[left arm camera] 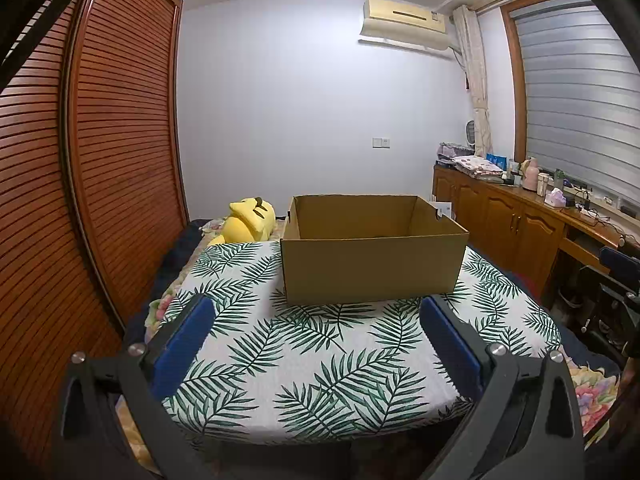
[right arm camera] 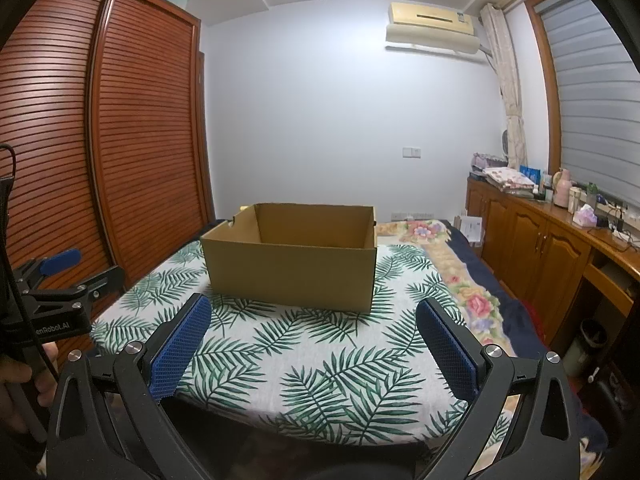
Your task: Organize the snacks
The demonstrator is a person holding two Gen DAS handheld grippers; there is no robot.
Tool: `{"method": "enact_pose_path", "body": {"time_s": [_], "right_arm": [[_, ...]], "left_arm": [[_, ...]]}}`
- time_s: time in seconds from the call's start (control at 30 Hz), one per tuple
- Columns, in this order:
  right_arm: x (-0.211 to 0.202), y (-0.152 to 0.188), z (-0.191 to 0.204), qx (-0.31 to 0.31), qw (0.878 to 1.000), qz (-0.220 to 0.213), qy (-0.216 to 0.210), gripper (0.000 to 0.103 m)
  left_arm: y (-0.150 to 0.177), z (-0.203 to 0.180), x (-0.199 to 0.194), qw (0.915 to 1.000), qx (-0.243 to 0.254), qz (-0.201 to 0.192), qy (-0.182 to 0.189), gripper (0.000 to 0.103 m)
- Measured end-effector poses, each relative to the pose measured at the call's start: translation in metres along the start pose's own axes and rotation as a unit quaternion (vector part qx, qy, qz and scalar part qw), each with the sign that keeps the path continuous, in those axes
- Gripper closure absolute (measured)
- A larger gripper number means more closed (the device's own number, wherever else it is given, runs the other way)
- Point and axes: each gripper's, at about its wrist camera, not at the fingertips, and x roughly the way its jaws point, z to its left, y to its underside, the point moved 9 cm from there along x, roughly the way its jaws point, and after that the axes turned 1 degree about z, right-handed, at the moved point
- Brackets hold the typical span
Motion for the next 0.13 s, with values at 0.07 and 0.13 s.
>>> {"method": "enact_pose_path", "body": {"time_s": [0.07,0.13], "right_arm": [[-0.0002,-0.0001,-0.0001,0.000,1.000,0.000,0.000,0.000],[0.0000,-0.0001,0.0000,0.000,1.000,0.000,0.000,0.000]], "left_arm": [[0.0000,0.0000,0.0002,1.0000,0.000,0.000,0.000,0.000],[0.0002,0.0000,0.0001,1.0000,-0.001,0.000,0.000,0.000]]}}
